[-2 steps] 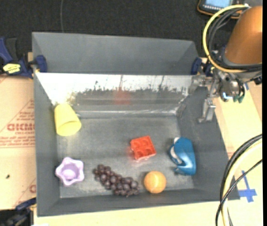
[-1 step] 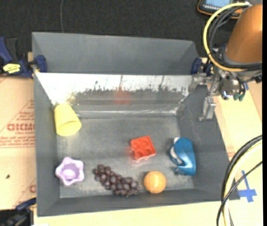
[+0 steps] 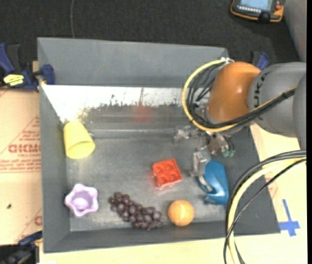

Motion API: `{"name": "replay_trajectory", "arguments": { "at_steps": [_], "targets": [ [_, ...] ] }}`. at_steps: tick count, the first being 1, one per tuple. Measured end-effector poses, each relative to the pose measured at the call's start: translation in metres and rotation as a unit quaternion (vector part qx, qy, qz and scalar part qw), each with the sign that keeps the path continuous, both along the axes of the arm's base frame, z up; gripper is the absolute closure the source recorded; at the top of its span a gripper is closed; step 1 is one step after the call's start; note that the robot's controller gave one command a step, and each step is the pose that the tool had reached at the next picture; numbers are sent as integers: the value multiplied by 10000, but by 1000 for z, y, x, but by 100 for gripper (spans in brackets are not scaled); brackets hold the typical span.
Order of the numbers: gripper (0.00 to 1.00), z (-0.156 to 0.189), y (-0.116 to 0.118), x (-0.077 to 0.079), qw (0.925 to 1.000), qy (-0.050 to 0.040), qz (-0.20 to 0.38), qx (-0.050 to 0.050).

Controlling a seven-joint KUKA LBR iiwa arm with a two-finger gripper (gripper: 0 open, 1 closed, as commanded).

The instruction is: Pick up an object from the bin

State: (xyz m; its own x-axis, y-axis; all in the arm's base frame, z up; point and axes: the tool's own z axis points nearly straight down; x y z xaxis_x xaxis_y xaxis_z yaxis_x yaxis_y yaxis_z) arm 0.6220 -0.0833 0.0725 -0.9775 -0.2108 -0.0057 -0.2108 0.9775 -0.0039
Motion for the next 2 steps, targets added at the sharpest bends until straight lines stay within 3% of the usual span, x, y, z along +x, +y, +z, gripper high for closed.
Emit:
{"name": "replay_trajectory", "arguments": {
  "at_steps": [1, 2],
  "targets": [
    [0, 85, 21, 14, 9903, -75, -1390, -6],
    [0, 27, 57, -31, 10000, 63, -6, 13]
  ]
}}
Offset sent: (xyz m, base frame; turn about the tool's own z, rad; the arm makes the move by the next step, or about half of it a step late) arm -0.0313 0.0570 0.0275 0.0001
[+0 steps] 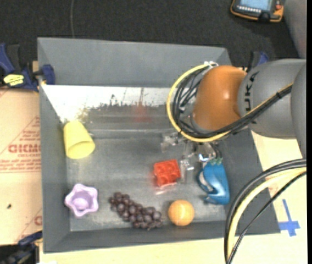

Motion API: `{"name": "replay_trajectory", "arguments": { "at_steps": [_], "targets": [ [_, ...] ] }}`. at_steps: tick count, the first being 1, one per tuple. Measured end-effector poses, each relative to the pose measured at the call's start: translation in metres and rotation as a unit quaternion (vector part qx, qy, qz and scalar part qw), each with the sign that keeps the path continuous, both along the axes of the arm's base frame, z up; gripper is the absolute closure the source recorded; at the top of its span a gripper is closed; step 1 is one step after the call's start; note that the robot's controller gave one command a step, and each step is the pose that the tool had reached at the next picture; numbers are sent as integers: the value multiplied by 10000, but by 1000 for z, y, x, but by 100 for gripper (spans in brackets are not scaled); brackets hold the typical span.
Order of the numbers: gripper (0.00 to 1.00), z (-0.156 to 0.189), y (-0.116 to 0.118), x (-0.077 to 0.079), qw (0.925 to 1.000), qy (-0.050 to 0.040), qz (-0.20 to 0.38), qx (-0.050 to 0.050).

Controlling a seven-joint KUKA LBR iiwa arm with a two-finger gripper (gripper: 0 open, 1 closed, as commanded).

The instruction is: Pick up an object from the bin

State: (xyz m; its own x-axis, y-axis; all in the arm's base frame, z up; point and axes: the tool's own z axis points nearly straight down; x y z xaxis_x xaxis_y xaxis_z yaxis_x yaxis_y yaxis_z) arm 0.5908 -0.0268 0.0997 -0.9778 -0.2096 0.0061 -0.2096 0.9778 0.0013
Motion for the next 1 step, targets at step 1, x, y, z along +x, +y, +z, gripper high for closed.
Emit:
{"name": "replay_trajectory", "arguments": {
  "at_steps": [1],
  "targets": [
    [0, -28, 1, -7, 9982, -154, -582, -32]
  ]
}}
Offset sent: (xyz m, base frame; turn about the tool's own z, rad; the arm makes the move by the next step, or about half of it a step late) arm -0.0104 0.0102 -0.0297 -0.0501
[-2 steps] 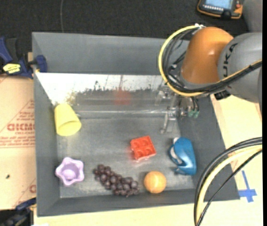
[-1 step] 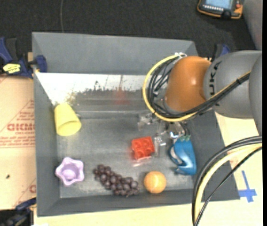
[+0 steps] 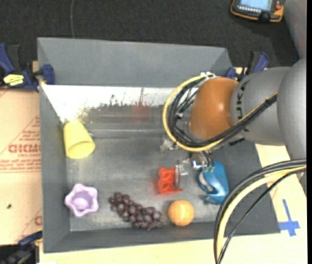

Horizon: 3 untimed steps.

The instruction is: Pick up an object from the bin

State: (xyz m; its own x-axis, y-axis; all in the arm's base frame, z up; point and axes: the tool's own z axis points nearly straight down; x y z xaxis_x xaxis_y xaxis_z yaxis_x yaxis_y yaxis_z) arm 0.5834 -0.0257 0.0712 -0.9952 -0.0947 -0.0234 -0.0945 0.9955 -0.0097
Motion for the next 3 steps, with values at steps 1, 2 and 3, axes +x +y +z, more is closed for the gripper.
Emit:
{"name": "replay_trajectory", "arguments": {
  "at_steps": [1, 2, 3],
  "targets": [
    [100, 1, 9, -1, 9965, 76, 830, 17],
    [100, 1, 9, -1, 9965, 76, 832, 16],
    [100, 9, 8, -2, 9965, 87, 833, 16]
  ]
}}
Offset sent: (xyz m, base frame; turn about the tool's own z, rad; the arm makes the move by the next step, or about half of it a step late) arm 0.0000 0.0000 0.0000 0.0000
